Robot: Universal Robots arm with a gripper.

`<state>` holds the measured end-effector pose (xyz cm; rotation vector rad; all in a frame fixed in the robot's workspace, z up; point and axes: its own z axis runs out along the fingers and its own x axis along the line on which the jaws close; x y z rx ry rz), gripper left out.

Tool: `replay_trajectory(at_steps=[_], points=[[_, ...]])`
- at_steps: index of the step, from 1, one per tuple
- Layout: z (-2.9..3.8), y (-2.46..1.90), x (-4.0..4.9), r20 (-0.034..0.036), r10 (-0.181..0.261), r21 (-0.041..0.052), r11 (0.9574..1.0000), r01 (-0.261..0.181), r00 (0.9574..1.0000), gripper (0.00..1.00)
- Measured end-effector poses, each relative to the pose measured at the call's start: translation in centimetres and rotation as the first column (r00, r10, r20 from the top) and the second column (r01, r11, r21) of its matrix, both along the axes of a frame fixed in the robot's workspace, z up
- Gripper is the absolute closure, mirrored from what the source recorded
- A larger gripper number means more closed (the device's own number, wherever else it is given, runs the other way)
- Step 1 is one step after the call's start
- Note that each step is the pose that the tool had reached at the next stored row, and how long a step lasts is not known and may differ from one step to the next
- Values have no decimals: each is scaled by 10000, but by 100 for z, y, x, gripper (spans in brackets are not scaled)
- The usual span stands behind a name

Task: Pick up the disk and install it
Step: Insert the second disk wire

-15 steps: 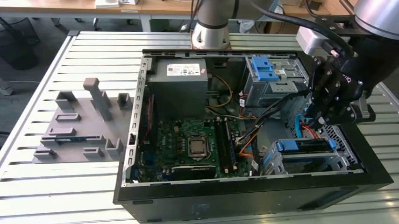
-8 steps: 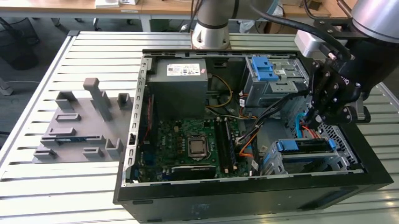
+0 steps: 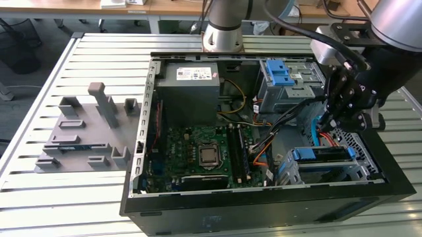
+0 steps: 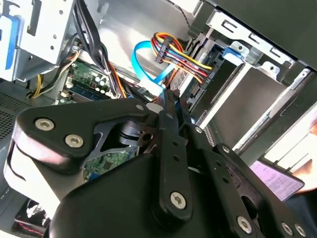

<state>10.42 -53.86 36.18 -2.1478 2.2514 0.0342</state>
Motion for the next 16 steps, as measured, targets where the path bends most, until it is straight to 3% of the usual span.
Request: replay_trajectory(at_steps=[8,13,16], points=[[-81,-107,-4,16,-1,0,10000,1,10000,84],[-95,-116,-3,24,0,-2,10000,0,10000,84],[-107,-119,-6,132,-1,0,10000,1,9999,84]])
